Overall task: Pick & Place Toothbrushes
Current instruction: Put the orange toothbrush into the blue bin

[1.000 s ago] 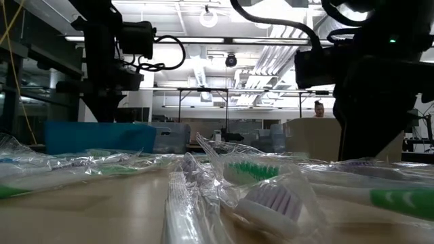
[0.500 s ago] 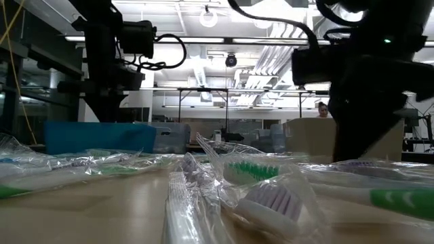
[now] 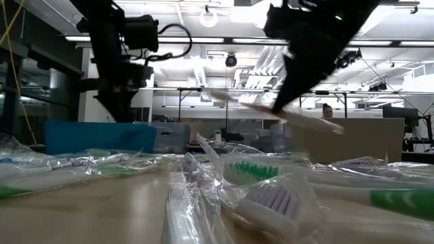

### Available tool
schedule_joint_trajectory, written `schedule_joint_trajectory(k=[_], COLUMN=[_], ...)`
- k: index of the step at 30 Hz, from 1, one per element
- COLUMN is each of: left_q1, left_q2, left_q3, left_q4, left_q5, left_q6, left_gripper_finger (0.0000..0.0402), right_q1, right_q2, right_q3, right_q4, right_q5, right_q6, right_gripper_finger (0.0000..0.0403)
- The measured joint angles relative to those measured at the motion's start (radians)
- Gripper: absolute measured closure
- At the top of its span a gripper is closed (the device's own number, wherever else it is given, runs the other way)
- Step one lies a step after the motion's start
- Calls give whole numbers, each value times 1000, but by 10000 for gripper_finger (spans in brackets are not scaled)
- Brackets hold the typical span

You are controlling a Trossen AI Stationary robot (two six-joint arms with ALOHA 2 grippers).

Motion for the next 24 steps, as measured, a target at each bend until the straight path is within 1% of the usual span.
schedule_joint_trajectory(k=[6,11,13,16,17,20,24], left_q1=[0,0,0,0,0,0,0], left_q2=[-4,-26,-34,-49,-49,-59,-61], left_q3=[47,51,51,50,50,50,50], left_q4=[113,272,332,372,409,479,587], left_q5=[135,292,331,374,390,473,581], left_q6=[54,97,98,99,98,94,74], left_gripper_finger=[332,332,332,332,332,332,332], right_q1=[-55,-111,-135,-167,-176,-200,-215], right_q2=[-18,-17,-18,-35,-46,-76,-108], right_q3=[0,0,1,0,2,2,2], right_q4=[157,327,391,493,533,636,720], right_q5=[111,120,122,111,97,40,-28], right_q6=[-206,-396,-469,-581,-617,-724,-852], right_gripper_finger=[398,399,399,399,399,401,402])
